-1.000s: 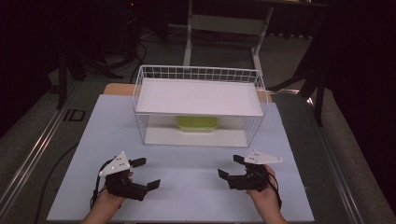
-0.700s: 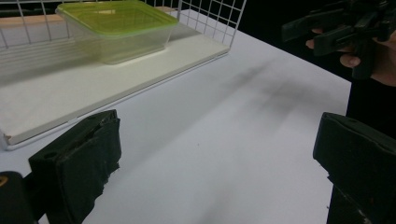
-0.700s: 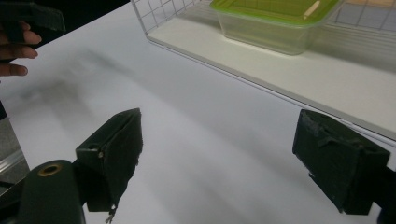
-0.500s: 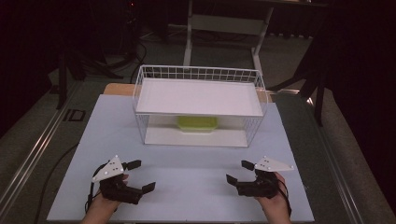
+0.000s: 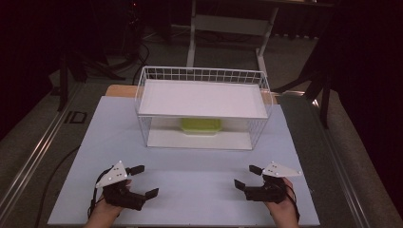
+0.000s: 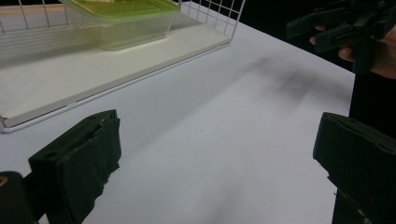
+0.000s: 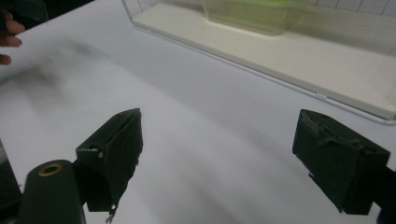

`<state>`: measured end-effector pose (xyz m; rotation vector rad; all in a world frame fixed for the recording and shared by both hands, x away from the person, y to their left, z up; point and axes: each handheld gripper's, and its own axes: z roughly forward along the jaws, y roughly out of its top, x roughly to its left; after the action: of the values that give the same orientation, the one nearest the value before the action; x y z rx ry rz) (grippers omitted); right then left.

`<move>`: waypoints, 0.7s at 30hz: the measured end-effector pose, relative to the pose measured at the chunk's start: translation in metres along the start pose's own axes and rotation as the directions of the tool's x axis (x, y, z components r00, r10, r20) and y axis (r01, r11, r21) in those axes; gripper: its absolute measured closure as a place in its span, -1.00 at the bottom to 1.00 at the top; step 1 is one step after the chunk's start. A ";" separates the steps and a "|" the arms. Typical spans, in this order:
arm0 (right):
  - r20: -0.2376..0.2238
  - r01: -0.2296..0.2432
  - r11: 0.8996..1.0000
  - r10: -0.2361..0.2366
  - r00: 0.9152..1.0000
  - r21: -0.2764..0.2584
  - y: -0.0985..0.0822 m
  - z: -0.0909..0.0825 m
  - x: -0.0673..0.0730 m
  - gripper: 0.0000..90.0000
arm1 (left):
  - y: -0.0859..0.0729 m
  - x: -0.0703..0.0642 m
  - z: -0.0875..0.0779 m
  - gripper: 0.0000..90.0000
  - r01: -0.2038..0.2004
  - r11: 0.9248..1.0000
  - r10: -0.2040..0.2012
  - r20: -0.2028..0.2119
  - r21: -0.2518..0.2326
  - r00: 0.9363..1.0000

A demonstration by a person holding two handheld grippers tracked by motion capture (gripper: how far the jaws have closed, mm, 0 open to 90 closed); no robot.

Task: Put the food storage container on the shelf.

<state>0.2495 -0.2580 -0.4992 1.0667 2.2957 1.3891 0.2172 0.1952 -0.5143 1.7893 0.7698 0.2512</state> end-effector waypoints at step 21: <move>-0.011 0.052 0.998 -0.052 0.999 -0.026 -0.003 0.006 -0.006 -0.63 | -0.004 0.002 0.003 -0.96 -0.005 1.000 0.004 -0.049 -0.006 0.999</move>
<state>0.2557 -0.2595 -0.5062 0.9865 2.2905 1.4047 0.2190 0.1949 -0.5197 1.7849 0.7989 0.3012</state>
